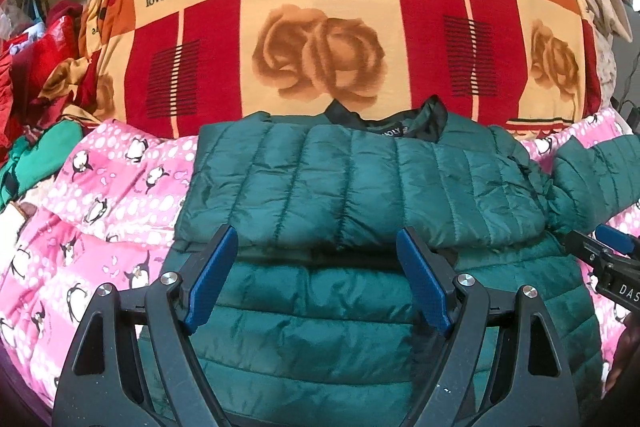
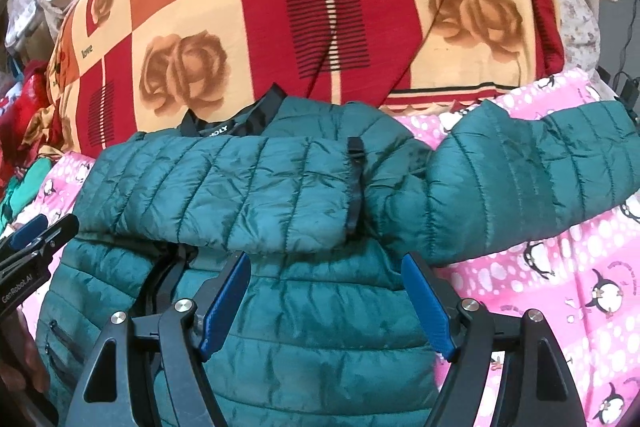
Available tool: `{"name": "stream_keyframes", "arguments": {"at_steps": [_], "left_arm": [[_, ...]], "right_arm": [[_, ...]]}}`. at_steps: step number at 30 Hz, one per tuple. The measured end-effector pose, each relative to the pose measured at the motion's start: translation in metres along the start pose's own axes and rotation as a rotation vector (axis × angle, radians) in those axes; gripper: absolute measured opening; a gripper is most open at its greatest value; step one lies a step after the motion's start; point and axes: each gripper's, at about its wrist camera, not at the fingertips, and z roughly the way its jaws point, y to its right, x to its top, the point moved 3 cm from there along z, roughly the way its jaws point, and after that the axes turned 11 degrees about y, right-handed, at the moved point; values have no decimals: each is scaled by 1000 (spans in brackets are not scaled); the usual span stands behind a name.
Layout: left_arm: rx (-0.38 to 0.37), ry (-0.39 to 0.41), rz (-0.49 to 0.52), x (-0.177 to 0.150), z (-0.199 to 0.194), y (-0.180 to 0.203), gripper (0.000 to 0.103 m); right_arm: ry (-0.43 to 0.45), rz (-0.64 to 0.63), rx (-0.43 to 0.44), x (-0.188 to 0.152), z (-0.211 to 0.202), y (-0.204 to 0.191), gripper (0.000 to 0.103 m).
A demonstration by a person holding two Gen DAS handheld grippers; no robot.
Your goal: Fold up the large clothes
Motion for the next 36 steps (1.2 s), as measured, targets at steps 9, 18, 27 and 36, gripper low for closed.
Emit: {"name": "stream_keyframes", "arguments": {"at_steps": [9, 18, 27, 36], "left_arm": [[-4, -5, 20, -1, 5, 16, 82], [-2, -22, 23, -4, 13, 23, 82], [-1, -39, 30, -7, 20, 28, 82], [8, -44, 35, -5, 30, 29, 82]], "right_arm": [[-5, 14, -11, -1, 1, 12, 76], [-16, 20, -4, -3, 7, 13, 76], [-26, 27, -12, -5, 11, 20, 76], [-29, 36, -26, -4, 14, 30, 76]]}}
